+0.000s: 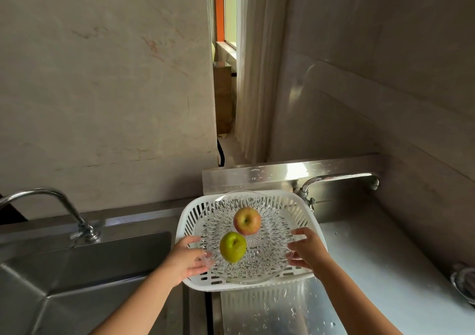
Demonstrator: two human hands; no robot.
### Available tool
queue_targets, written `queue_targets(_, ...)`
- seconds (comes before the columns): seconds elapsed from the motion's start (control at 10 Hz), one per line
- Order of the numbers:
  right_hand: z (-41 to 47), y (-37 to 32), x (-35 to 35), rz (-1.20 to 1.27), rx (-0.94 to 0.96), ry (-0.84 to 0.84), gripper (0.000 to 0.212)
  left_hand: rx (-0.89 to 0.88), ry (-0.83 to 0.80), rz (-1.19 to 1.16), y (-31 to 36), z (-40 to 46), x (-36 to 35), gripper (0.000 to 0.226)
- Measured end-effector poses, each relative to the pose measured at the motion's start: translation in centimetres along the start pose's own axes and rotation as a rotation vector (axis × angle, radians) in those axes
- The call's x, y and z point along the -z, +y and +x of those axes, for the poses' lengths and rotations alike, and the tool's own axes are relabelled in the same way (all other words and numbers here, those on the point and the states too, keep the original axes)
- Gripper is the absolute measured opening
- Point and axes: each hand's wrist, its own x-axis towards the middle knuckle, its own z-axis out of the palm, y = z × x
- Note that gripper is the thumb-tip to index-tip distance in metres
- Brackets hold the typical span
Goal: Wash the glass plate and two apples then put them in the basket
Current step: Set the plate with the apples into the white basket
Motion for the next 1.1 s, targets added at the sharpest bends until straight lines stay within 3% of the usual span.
queue_targets(0.7,-0.4,0.2,0.6,0.047,0.019,-0.007,0.029,0.015,0.012,0.049,0.4,-1.0,0.9,0.039)
queue_targets(0.9,-2.1,-1.2,2.1,-0.013,0.051,0.046,0.034,-0.002,-0.011,0.150,3.1,-3.1,2.1,0.032)
queue_targets(1.1,-5.3,-7.1,3.4,-0.083,0.177,0.007,0.038,-0.164,-0.073,0.243,9.5,-6.7,1.5,0.044)
